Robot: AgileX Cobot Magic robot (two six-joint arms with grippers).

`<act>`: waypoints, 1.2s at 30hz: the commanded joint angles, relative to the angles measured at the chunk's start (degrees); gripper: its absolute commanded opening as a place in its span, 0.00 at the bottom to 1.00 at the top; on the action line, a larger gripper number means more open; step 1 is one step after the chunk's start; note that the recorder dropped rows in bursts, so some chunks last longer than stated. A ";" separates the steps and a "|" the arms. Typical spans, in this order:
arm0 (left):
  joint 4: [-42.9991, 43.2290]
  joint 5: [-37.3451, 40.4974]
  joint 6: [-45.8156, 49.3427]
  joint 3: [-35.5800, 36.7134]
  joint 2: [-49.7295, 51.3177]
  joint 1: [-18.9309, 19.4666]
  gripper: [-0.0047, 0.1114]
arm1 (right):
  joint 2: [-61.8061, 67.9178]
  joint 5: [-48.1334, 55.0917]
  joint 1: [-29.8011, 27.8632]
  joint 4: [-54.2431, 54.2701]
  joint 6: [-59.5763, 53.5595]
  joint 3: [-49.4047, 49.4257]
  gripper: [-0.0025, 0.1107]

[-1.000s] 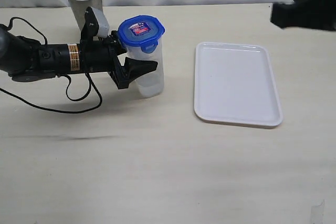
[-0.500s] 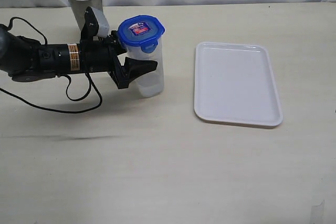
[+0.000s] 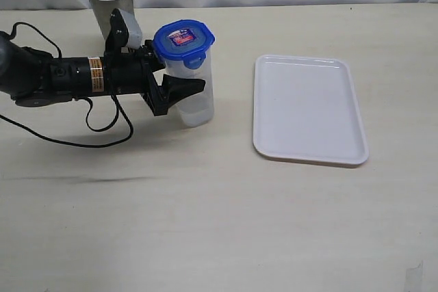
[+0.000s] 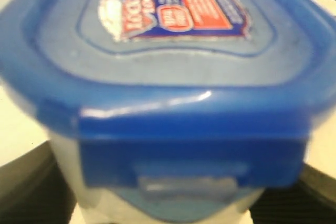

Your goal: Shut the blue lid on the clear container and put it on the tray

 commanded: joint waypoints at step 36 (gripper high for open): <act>-0.24 -0.22 0.11 -0.37 -0.60 -0.24 0.04 | -0.72 1.16 -0.01 -4.57 0.58 0.22 0.06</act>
